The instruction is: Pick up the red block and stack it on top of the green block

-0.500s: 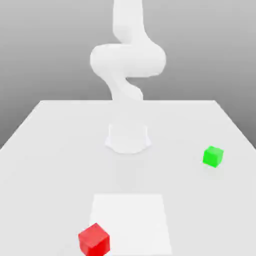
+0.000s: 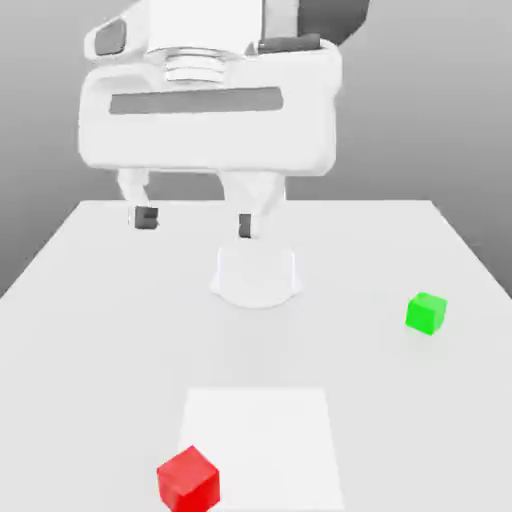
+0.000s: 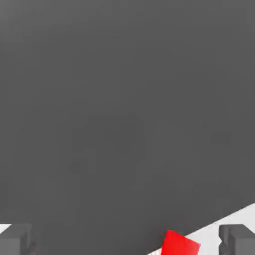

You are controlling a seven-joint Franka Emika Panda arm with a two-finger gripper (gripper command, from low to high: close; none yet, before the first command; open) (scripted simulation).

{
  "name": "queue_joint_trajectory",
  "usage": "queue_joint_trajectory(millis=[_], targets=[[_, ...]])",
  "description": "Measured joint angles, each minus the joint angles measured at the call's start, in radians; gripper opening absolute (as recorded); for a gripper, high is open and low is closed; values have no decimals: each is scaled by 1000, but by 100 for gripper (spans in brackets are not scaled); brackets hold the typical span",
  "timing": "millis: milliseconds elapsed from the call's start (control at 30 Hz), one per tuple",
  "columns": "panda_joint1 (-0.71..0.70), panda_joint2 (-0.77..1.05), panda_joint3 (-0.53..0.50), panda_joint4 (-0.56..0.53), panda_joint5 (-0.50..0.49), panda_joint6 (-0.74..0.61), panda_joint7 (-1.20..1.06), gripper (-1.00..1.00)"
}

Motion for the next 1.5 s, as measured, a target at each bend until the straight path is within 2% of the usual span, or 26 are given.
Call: queue_joint_trajectory(millis=[333, 500, 533, 733, 900, 1033, 1167, 1333, 1500], targets=[[-26, 362, -27, -43, 8, 127, 223, 0], [-19, 543, -40, -25, 10, 261, 244, 0], [-18, 565, -41, -21, 9, 280, 246, -100], [-17, 577, -42, -20, 7, 292, 248, -100], [-22, 442, -35, -41, 14, 177, 242, -100], [25, 325, 69, -93, 93, 124, 135, -100], [146, 219, 193, -158, 201, 96, -13, -100], [340, 94, 265, -241, 317, 69, -185, -100], [487, -13, 344, -329, 391, 57, -328, -100]])
